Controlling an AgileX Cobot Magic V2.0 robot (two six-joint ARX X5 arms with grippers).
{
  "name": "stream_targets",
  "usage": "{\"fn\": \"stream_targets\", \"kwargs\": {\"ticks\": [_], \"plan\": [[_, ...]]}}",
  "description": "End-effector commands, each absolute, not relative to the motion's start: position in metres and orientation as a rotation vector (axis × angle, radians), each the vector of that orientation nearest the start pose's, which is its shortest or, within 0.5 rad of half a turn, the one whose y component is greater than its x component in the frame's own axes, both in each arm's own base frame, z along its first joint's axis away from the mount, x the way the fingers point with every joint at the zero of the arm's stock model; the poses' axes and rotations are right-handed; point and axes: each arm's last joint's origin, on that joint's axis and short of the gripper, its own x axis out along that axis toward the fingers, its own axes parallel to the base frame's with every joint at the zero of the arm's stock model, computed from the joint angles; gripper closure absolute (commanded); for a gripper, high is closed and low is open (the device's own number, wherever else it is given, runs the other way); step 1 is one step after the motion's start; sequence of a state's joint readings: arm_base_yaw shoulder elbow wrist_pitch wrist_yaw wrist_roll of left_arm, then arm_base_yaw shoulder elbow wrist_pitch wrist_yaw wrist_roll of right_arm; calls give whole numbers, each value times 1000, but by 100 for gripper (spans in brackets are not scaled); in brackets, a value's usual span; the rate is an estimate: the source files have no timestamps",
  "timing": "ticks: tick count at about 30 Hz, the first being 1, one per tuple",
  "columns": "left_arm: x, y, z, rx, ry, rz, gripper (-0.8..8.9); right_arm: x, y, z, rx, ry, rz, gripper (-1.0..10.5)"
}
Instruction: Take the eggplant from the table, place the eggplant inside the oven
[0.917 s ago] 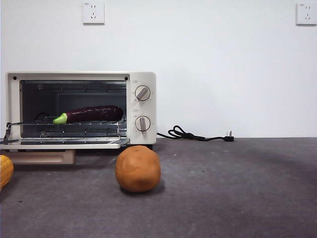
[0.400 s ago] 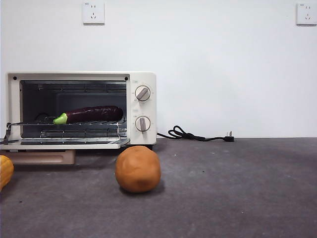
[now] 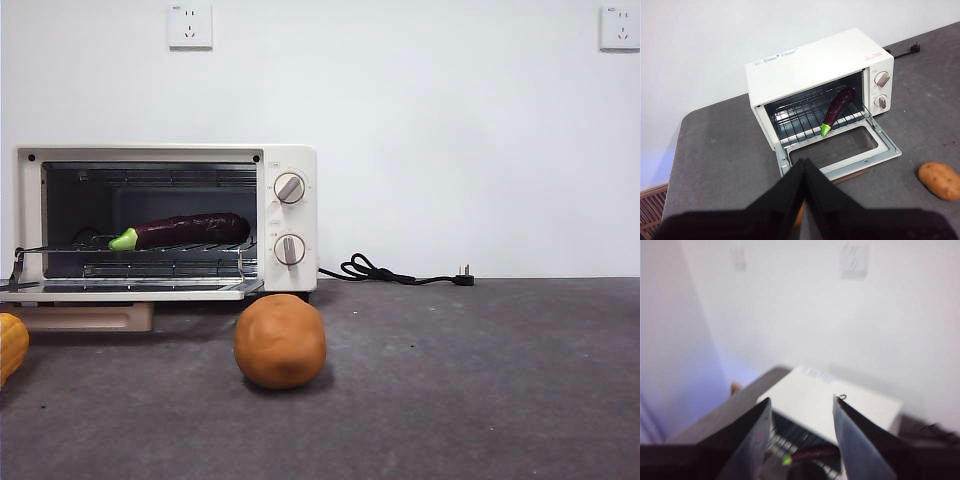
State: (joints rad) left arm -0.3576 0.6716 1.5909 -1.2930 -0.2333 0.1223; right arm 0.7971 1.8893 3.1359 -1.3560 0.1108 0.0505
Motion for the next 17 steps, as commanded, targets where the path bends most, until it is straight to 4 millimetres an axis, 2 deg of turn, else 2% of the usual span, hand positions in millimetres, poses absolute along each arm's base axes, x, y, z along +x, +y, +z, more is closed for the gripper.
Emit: {"fn": "stream_targets", "kwargs": {"ticks": [1, 8, 12, 17], "plan": [[6, 5, 464, 231, 348, -146, 819, 134, 129, 603, -38, 102, 598, 734], [7, 5, 466, 225, 326, -145, 819, 97, 80, 606, -91, 111, 330, 734], [7, 4, 466, 223, 320, -144, 819, 80, 63, 598, -105, 143, 328, 734], [8, 4, 466, 225, 324, -145, 819, 70, 55, 574, -159, 233, 373, 734]]}}
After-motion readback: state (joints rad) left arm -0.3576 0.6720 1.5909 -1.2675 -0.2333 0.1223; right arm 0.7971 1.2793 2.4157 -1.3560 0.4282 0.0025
